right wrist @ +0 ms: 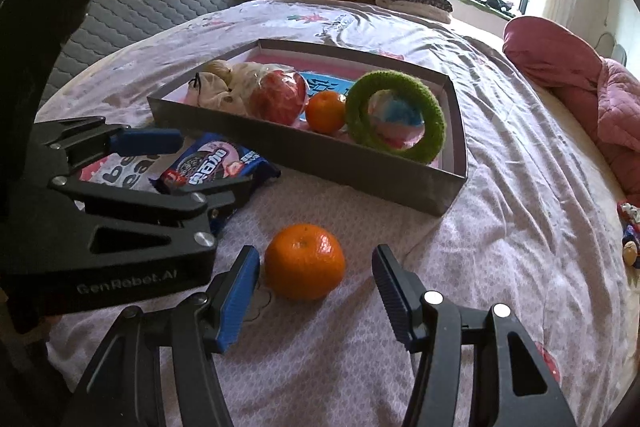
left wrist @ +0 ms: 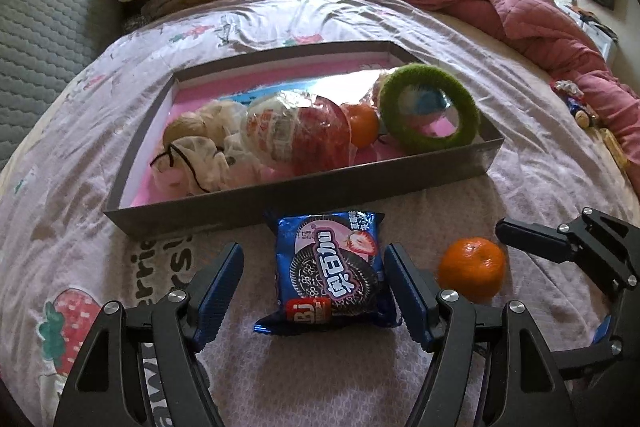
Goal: Organize objects
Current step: 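Grasp the blue cookie packet with left tool while right tool grasps the mandarin, then carry the cookie packet over the tray while right tool lowers the mandarin onto the green ring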
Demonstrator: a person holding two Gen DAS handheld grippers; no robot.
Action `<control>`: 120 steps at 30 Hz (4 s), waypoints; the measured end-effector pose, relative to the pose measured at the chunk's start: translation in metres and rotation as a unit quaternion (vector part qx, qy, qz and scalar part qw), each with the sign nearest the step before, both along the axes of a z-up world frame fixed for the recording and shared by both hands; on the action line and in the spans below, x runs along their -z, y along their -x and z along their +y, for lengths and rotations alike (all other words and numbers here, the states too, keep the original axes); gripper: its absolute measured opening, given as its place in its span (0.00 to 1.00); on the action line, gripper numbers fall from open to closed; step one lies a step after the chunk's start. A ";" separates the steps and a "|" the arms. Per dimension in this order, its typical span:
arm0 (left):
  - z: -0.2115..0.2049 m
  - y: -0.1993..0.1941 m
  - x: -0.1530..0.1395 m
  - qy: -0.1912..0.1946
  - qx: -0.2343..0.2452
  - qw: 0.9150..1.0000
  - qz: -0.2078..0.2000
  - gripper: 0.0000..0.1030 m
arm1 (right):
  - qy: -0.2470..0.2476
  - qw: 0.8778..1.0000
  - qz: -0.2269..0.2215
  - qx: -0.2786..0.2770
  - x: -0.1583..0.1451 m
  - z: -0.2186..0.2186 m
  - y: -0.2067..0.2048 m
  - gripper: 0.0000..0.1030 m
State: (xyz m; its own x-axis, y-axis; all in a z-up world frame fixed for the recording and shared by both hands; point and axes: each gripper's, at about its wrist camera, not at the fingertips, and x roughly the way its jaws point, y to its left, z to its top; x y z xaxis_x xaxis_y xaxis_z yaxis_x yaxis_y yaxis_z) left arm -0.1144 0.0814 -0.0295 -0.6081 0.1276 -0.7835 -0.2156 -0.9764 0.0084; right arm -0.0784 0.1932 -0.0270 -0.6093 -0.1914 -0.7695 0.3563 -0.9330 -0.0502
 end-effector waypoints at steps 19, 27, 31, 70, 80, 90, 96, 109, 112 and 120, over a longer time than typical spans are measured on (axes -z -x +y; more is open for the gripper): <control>-0.002 0.011 0.010 -0.035 0.011 0.999 -0.025 0.52 | 0.022 1.000 -0.008 -0.008 0.001 0.002 0.003 0.39; -0.005 0.006 -0.007 -0.036 0.010 0.999 0.001 0.52 | 0.033 0.999 0.005 -0.002 -0.008 0.005 0.004 0.39; -0.005 0.001 -0.019 -0.034 0.010 0.999 0.020 0.52 | 0.036 0.999 0.025 0.002 -0.017 0.007 0.003 0.39; -0.087 0.047 -0.087 0.001 -0.063 0.991 0.115 0.52 | 0.040 0.987 0.155 0.030 -0.095 0.006 0.061 0.39; -0.099 0.066 -0.070 0.018 -0.083 0.991 0.103 0.51 | 0.030 0.988 0.147 0.025 -0.081 0.002 0.070 0.39; -0.088 0.067 -0.042 0.021 -0.073 0.994 0.076 0.52 | 0.019 0.991 0.129 0.021 -0.063 -0.001 0.072 0.39; -0.082 0.066 -0.032 0.027 -0.067 0.995 0.072 0.52 | 0.009 0.993 0.117 0.019 -0.051 -0.005 0.074 0.39; -0.071 0.061 -0.021 0.039 -0.058 0.995 0.069 0.52 | -0.010 0.995 0.102 0.020 -0.031 -0.008 0.079 0.39; -0.070 0.060 -0.020 0.040 -0.057 0.995 0.070 0.52 | -0.010 0.995 0.100 0.019 -0.029 -0.008 0.079 0.39; -0.064 0.057 -0.019 0.040 -0.051 0.995 0.072 0.52 | -0.011 0.996 0.091 0.024 -0.020 -0.006 0.083 0.39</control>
